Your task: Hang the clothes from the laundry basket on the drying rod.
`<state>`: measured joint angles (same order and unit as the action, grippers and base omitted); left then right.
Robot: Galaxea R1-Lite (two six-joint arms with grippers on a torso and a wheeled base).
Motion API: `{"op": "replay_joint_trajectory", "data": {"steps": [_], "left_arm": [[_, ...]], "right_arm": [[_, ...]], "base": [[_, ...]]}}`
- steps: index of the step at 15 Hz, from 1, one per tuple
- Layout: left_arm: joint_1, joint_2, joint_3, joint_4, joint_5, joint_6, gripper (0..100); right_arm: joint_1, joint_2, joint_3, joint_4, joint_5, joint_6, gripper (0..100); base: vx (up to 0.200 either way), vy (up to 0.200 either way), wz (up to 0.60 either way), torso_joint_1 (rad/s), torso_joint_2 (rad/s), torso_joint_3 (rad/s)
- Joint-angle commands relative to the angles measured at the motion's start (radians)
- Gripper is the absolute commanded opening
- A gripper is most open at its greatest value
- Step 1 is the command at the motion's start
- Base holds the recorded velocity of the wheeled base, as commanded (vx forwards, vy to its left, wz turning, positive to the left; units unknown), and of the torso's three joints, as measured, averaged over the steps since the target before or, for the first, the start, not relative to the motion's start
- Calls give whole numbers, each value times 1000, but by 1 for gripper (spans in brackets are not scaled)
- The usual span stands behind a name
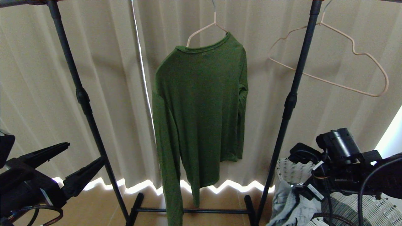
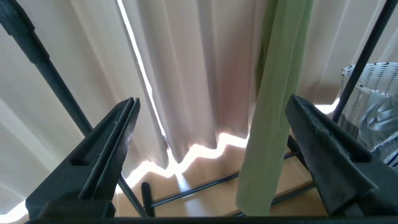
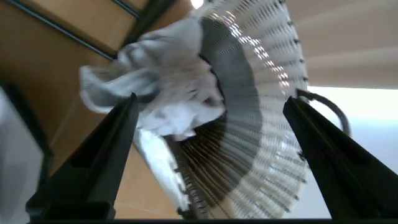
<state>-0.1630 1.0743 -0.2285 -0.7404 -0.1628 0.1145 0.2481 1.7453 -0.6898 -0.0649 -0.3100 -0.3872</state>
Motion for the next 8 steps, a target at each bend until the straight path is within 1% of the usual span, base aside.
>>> {"op": "replay_joint_trajectory", "data": {"steps": [1,3,8], "left_arm": [[0,-5,1,0,0,1,100],[0,-4,1,1,0,-1,100],[0,-2,3,1,0,1,100]], "right_arm": [[-18,82,-47,28,-12,1,100],[-18,92,-37,66,-11,5,100],[-9,94,-56,48,5,8,100]], "base": [[0,0,0,0,0,0],[0,0,0,0,0,0],[0,0,0,0,0,0]]}}
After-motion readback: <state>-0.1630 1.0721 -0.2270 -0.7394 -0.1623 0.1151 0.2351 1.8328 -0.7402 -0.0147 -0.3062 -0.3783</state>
